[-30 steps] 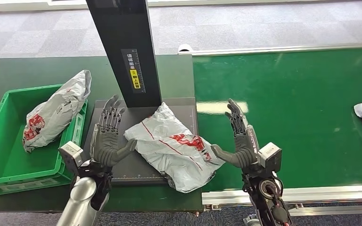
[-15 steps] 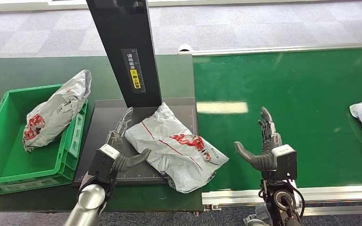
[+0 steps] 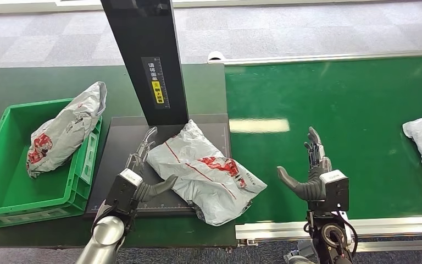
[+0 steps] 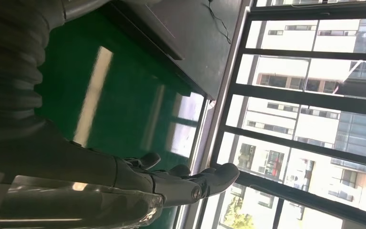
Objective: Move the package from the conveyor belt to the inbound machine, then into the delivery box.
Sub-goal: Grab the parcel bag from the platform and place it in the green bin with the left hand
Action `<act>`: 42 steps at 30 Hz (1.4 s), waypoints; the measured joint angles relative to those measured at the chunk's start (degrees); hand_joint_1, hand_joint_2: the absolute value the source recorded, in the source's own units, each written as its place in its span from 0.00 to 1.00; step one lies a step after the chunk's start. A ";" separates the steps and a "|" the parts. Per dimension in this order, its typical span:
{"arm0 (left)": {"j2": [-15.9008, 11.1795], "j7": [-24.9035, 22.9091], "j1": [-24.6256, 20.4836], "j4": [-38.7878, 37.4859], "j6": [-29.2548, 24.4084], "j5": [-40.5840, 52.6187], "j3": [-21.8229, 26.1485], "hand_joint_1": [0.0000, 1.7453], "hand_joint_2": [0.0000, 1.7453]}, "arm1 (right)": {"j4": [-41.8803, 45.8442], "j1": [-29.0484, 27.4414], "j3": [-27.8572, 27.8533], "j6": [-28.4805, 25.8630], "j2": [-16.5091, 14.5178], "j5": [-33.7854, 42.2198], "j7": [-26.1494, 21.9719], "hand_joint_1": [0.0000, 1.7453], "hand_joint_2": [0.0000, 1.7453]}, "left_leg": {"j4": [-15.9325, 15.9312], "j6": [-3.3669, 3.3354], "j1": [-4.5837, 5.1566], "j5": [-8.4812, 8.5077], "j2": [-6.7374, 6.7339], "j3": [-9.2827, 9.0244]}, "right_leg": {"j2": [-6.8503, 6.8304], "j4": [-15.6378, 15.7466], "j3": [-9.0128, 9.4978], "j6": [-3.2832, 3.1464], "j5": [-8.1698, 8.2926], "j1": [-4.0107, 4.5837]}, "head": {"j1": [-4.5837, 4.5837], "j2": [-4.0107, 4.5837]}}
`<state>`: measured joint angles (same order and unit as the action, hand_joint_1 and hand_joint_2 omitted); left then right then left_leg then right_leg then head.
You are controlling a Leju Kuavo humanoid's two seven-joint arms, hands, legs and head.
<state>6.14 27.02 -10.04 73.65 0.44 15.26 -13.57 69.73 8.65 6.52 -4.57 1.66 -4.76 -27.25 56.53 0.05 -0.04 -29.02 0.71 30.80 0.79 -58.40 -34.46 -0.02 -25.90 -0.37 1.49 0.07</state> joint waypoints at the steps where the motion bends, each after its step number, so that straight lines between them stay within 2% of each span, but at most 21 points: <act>1: 0.00 0.00 0.00 0.00 0.00 0.00 0.00 0.00 1.00 | 0.00 0.00 -0.01 0.00 0.00 0.00 0.01 0.00 1.00 | 0.00 0.00 0.00 0.00 0.00 0.00 | 0.00 0.00 0.00 0.00 0.00 0.00 | 0.00 0.00; 9: 0.00 -0.33 0.00 -0.02 -0.29 0.55 -0.02 0.00 1.00 | 0.00 -0.01 -0.13 -0.05 0.00 -0.16 0.15 0.00 1.00 | 0.00 0.00 0.00 0.00 0.00 -0.01 | 0.00 0.00 0.00 0.00 0.00 0.00 | 0.00 0.00; 14: 0.03 -5.80 -0.05 -1.27 -2.60 10.28 -0.50 0.00 1.00 | -0.69 -0.09 -0.48 -1.15 -0.10 -3.26 4.53 0.00 1.00 | 0.00 0.00 0.00 0.00 0.00 -0.01 | 0.00 0.00 0.00 0.00 0.00 0.00 | 0.01 0.01; 17: 0.18 -6.03 -0.11 -3.14 -2.19 12.64 -0.71 0.00 1.00 | -1.73 -0.24 -1.27 -1.03 -0.42 -4.21 5.07 0.00 1.00 | 0.00 0.00 0.00 0.00 0.00 -0.01 | 0.00 0.00 0.00 0.00 0.00 0.00 | 0.01 0.00; 19: 0.21 -7.85 -0.52 -4.70 -4.06 15.96 -1.14 0.00 1.00 | -2.18 -0.27 -1.71 -0.78 -0.57 -4.63 5.19 0.00 1.00 | 0.00 0.00 0.00 0.00 0.00 -0.01 | 0.00 0.00 -0.01 0.00 0.00 0.00 | 0.01 0.00; 22: 0.07 -17.08 -2.43 -8.21 -8.49 27.51 -2.53 0.00 1.00 | -2.40 -0.47 -2.27 0.27 -0.75 -5.55 5.83 0.00 1.00 | 0.00 0.00 0.00 0.00 0.03 -0.01 | -0.02 0.00 0.00 0.00 0.00 0.00 | 0.01 0.00; 24: 0.00 -22.98 -4.73 -11.83 -6.14 36.03 -3.86 0.00 1.00 | -2.57 -0.52 -2.56 1.72 -1.10 -7.02 6.84 0.00 1.00 | 0.00 0.00 0.00 0.01 0.03 -0.01 | -0.03 0.00 0.02 -0.01 0.01 0.00 | 0.02 0.00; 27: 1.01 -25.47 -9.59 -18.01 -0.74 43.14 -5.61 0.00 1.00 | -3.39 0.51 -2.68 3.09 -2.34 -9.08 8.29 0.00 1.00 | 0.00 -0.01 0.00 0.03 0.14 -0.11 | -0.09 0.00 0.23 0.00 0.01 -0.01 | 0.01 0.00; 32: 3.22 -25.80 -14.80 -25.00 0.86 45.52 -6.48 0.00 1.00 | -4.59 2.30 -2.68 3.23 -3.72 -9.76 8.75 0.00 1.00 | 0.00 -0.03 0.01 0.04 0.30 -0.40 | -0.28 0.01 0.59 0.02 -0.01 -0.04 | 0.00 0.00; 33: 3.53 -25.78 -15.44 -25.96 1.08 45.74 -6.50 0.09 1.00 | -4.73 2.38 -2.70 3.23 -3.79 -9.78 8.75 0.00 1.00 | 0.00 -0.04 0.01 0.04 0.33 -0.42 | -0.33 0.01 0.65 0.02 -0.01 -0.05 | -0.01 0.00; 36: 4.14 -25.64 -16.67 -28.06 1.54 46.06 -6.63 0.84 1.00 | -4.98 2.42 -2.74 3.23 -3.98 -9.80 8.76 0.00 1.00 | 0.00 -0.06 0.03 0.04 0.35 -0.49 | -0.36 0.02 0.77 0.03 -0.02 -0.07 | -0.01 0.00; 37: 4.30 -25.48 -16.83 -28.54 1.65 46.04 -6.66 0.99 1.00 | -5.03 2.42 -2.74 3.23 -4.06 -9.80 8.76 0.00 1.00 | 0.00 -0.06 0.03 0.04 0.35 -0.50 | -0.36 0.02 0.78 0.04 -0.02 -0.08 | 0.00 0.00; 42: 4.77 -23.68 -16.92 -29.67 1.53 44.76 -6.51 1.00 1.00 | -5.08 2.40 -2.83 3.29 -4.34 -9.86 8.76 0.00 1.00 | 0.00 -0.07 0.03 0.06 0.34 -0.53 | -0.35 0.02 0.78 0.04 0.00 -0.08 | 0.00 0.00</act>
<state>10.91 3.33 -26.97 43.98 1.97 60.02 -20.08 64.65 11.05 3.69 -1.28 -2.68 -14.62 -18.49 56.52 -0.01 -0.01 -28.96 1.05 30.27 0.44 -58.38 -33.68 0.01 -25.91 -0.45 1.49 0.07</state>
